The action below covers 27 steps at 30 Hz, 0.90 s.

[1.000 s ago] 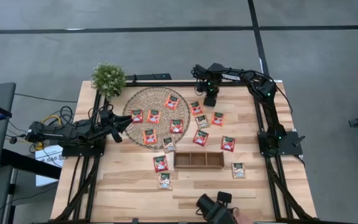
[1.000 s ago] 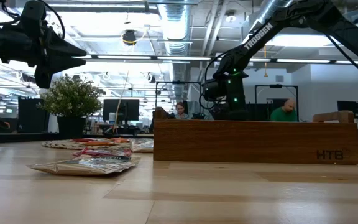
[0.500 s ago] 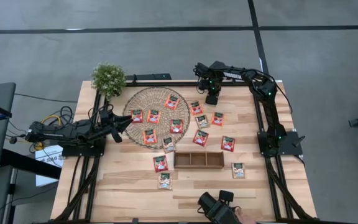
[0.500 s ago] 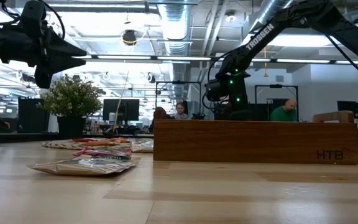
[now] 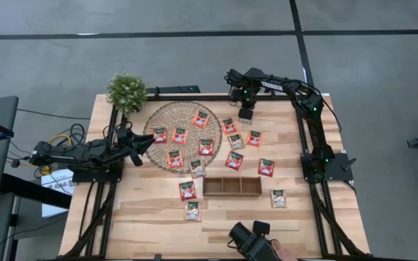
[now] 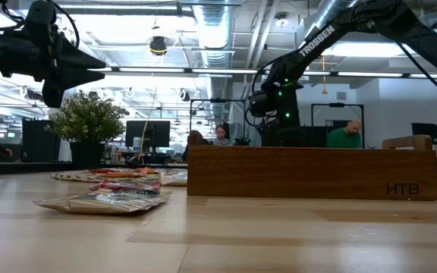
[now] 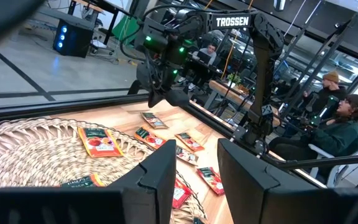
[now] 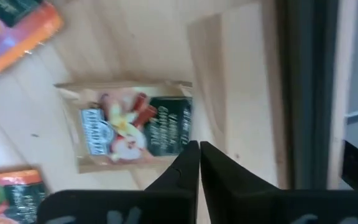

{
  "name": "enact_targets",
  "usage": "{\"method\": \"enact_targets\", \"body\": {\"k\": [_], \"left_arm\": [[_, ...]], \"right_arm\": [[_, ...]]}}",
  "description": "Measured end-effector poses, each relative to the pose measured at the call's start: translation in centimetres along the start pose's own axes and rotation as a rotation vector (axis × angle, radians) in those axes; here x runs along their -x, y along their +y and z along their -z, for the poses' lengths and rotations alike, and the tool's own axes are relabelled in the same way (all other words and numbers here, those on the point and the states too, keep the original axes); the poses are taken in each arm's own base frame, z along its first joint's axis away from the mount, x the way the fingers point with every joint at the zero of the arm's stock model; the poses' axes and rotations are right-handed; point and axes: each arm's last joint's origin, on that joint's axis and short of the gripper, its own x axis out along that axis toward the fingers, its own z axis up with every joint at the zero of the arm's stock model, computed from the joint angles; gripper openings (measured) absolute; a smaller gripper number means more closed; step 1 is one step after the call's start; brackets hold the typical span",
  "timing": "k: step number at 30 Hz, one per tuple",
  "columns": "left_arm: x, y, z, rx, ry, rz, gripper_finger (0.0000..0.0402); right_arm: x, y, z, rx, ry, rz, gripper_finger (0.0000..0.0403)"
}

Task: Pick & Place Tea
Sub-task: Put the brown tea bag into the right slot of the wooden organizer

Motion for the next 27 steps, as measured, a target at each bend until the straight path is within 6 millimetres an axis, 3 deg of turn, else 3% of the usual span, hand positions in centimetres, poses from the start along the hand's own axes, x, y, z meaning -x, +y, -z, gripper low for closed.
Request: {"method": "enact_targets", "body": {"k": [14,27], "left_arm": [[0.0,0.0,0.0,0.003,0.000,0.000,0.0110],[0.0,0.0,0.0,0.003,0.000,0.000,0.0110]], "right_arm": [[0.0,-0.1,-0.2,-0.004,-0.028,-0.019,0.0170],[-2.8,0.3,0.7,-0.018,-0.004,0.008,0.0175]]}}
